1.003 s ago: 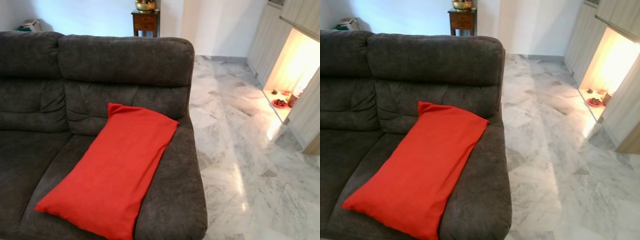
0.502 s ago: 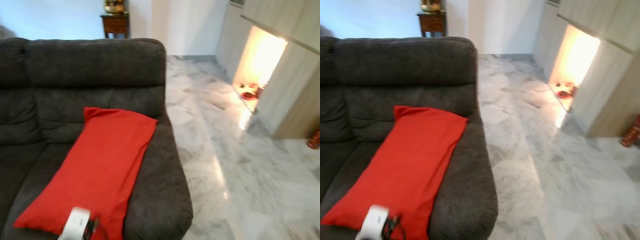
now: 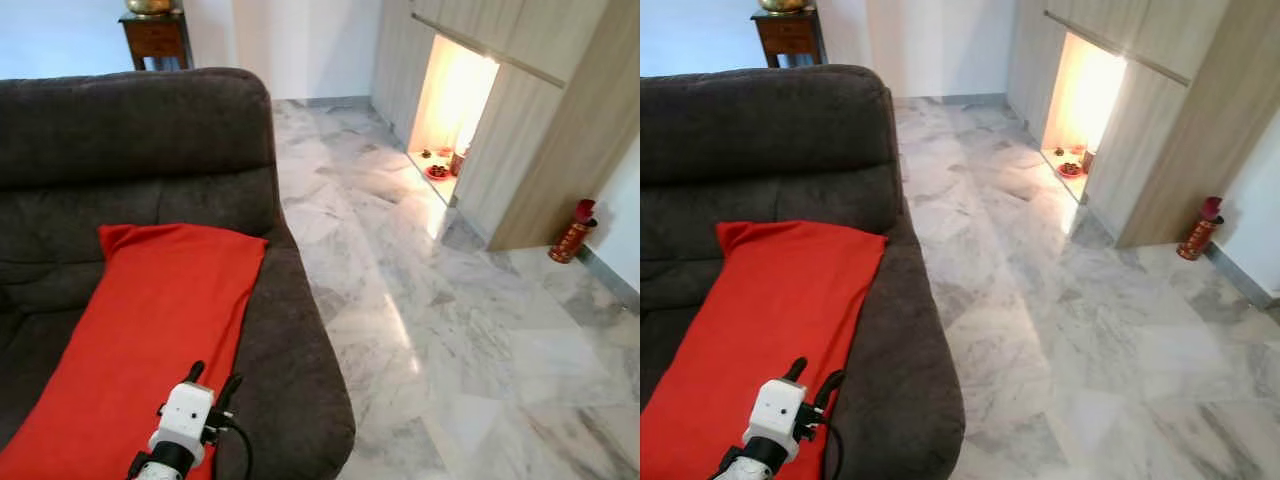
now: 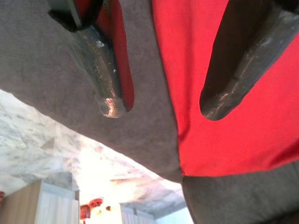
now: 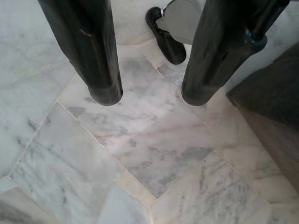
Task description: Move the pillow to the sofa from floor
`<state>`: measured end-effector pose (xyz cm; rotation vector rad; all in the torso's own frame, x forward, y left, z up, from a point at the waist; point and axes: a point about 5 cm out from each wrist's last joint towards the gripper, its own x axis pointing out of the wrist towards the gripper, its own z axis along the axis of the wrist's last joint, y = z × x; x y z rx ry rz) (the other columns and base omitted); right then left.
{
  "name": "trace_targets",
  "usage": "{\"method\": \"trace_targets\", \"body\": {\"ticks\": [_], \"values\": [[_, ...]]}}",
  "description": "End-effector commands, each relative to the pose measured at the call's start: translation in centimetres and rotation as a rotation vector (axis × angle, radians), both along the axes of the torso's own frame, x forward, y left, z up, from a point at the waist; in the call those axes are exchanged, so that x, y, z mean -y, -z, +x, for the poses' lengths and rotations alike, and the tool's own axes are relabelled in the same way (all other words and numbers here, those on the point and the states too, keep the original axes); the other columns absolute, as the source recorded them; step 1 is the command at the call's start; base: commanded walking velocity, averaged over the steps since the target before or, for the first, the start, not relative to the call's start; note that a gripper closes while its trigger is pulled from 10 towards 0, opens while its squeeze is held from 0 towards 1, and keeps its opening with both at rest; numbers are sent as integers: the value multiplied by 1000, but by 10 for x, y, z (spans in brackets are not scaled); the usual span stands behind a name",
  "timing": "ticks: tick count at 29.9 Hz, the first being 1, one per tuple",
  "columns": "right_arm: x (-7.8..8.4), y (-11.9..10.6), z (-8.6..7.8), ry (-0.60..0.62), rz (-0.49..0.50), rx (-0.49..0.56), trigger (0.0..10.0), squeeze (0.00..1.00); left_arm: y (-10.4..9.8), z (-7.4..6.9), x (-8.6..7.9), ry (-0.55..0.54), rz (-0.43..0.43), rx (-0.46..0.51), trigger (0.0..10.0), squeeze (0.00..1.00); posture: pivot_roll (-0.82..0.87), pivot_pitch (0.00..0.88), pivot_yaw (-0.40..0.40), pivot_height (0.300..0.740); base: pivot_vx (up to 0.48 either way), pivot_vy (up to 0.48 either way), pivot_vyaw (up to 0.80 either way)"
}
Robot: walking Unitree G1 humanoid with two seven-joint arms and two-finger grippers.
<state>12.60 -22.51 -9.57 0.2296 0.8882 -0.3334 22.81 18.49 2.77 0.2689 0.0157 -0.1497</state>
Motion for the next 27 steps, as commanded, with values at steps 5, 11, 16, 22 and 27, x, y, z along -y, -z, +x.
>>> {"method": "trace_targets", "body": {"ticks": [5,11,16,22,27], "values": [[-2,1,-2,6,6,-6,10000,0,4,-6,-2,10,26,-46,10000,0,61,29,12,740,0,0,-756],[-1,1,-2,4,3,-10,10000,0,6,-7,-2,32,25,-65,10000,0,62,28,8,740,0,0,-753],[-1,1,-2,1,0,-9,10000,0,6,-6,-6,18,46,-72,10000,0,62,30,5,740,0,-258,-750],[-1,1,-2,-1,0,-8,10000,0,6,-5,-6,27,34,-74,10000,0,65,31,4,740,0,-145,-750],[-1,1,-2,0,0,-6,10000,0,7,-5,-5,41,33,-81,10000,0,65,33,4,740,0,0,-747]]}}
